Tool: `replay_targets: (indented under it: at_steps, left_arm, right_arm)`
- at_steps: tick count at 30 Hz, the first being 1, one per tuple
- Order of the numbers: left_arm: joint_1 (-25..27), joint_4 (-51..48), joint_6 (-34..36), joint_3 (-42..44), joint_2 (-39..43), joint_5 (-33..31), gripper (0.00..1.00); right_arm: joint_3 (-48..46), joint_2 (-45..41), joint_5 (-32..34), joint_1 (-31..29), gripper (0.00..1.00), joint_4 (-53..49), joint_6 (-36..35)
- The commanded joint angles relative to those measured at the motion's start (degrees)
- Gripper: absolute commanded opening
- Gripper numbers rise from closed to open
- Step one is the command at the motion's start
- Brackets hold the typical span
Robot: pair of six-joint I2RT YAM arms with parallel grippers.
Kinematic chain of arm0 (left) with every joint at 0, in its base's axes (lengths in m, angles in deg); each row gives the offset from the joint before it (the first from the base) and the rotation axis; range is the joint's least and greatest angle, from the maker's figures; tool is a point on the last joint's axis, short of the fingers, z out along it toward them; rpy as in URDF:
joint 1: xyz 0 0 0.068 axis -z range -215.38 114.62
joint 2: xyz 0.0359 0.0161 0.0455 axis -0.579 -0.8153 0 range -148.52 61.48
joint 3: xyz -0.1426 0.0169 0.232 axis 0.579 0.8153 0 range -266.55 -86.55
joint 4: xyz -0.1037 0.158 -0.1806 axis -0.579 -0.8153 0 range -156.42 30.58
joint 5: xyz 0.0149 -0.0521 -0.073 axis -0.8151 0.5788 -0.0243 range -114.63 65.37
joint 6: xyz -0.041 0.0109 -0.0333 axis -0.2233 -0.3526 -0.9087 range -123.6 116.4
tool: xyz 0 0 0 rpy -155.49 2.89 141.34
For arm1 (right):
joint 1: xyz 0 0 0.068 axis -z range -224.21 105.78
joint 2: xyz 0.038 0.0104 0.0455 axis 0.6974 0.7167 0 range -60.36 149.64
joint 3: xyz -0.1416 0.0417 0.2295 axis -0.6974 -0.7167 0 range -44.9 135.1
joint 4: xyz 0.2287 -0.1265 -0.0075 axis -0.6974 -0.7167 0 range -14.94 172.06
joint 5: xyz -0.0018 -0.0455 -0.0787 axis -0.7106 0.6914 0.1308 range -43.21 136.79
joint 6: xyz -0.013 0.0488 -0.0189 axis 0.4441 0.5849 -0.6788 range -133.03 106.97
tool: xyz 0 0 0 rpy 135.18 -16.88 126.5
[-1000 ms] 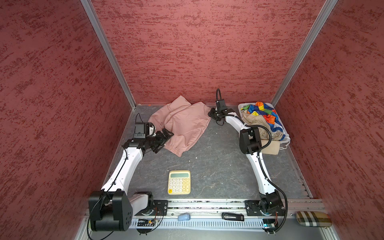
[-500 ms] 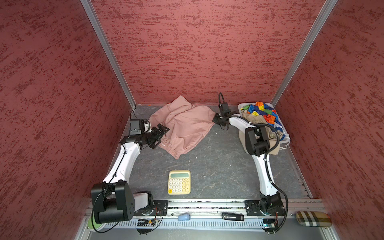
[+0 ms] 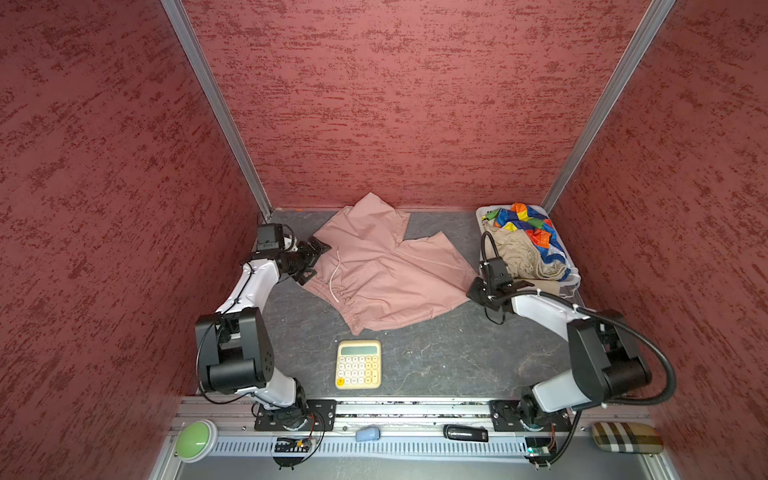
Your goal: Fold and stack the shorts
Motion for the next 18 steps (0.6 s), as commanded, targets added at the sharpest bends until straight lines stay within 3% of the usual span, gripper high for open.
replay_targets:
  at_steps: [1,2,3,4,7,11,14,18]
  left_arm:
    - [-0.47,-1.59,2.28,-3.02,-3.07,-0.86,0.99]
    - [-0.46,-1.91,2.64,-3.41,-3.81,-1.43,0.99]
    - [-0.55,-2.05,2.94,-3.62,-4.67,-2.01,0.99]
    - [-0.76,-2.08,3.05,-3.87,-5.59,-2.1,0.99]
    - [-1.73,-3.07,3.73,-4.68,-7.63,-3.09,0.99]
    - [-3.66,-5.09,5.41,-5.22,-8.29,-5.3,0.99]
    - [-4.66,-4.41,4.89,-4.12,-7.6,-3.09,1.0]
    - [-4.32,-6.14,5.86,-3.96,-6.57,-3.07,0.99]
  right_arm:
    - [0.59,-5.76,8.97,-1.68,0.0,-0.18,1.57]
    - [2.49,-5.35,8.89,-1.76,0.01,-0.82,0.48]
    - [6.32,-3.68,8.81,-2.01,0.2,-2.11,-0.79]
    - [10.52,-1.33,8.36,-2.58,0.51,-2.85,-2.05]
    - [22.4,7.99,5.92,-4.35,0.98,-2.15,-6.62]
    - [39.04,22.01,-2.81,-5.03,0.99,0.04,-11.82]
    - [52.34,34.45,-11.53,-5.22,0.99,1.89,-14.43]
    - [70.11,49.43,-13.15,-5.26,0.99,-3.45,-14.72]
